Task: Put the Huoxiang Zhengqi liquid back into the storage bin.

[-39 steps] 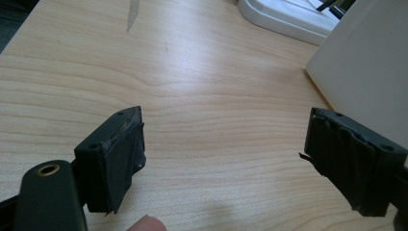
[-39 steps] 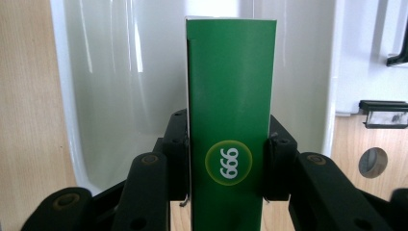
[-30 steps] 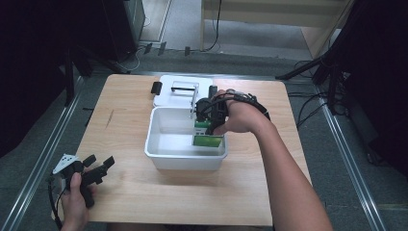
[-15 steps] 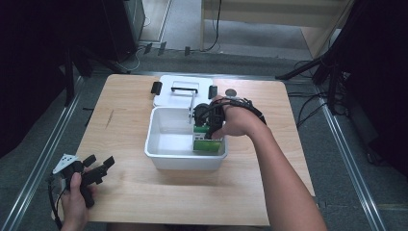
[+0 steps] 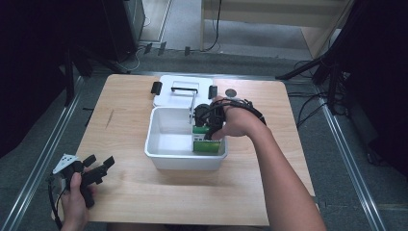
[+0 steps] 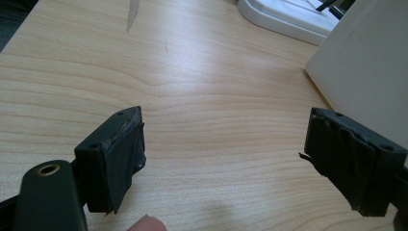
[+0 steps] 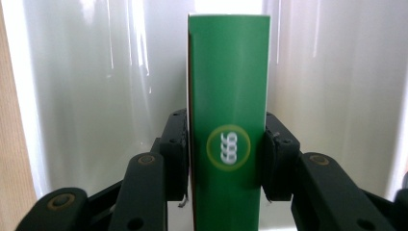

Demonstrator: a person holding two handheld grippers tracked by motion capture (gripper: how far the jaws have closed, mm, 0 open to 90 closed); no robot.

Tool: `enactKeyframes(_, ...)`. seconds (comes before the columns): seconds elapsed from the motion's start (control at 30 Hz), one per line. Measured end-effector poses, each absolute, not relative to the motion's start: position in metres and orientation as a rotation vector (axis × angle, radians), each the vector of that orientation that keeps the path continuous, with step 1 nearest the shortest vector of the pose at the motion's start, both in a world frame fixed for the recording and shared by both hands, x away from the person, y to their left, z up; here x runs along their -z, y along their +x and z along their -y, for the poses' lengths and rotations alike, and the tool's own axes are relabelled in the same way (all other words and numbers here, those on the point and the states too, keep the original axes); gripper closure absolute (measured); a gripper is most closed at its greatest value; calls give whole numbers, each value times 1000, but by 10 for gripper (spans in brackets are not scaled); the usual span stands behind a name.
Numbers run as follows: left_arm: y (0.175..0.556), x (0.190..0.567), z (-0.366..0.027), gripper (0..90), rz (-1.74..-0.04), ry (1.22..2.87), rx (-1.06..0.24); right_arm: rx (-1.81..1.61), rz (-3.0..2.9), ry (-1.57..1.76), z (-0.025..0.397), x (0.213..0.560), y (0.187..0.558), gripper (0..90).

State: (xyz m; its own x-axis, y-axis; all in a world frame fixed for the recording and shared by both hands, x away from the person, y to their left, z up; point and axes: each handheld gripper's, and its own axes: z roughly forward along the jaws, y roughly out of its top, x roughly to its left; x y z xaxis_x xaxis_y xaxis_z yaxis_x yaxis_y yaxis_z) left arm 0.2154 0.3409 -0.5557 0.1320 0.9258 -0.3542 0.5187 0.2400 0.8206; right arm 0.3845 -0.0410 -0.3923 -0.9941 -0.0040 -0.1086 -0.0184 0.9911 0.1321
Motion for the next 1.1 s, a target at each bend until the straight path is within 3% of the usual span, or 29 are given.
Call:
enactKeyframes(0.77, 216, 556, -341, 150, -1523, 1414, -510, -349, -2969, 142, 54, 364, 383, 460)
enactKeyframes(1.1, 216, 556, -341, 149, -1524, 1414, -511, -438, -2937, 226, 67, 349, 383, 432)
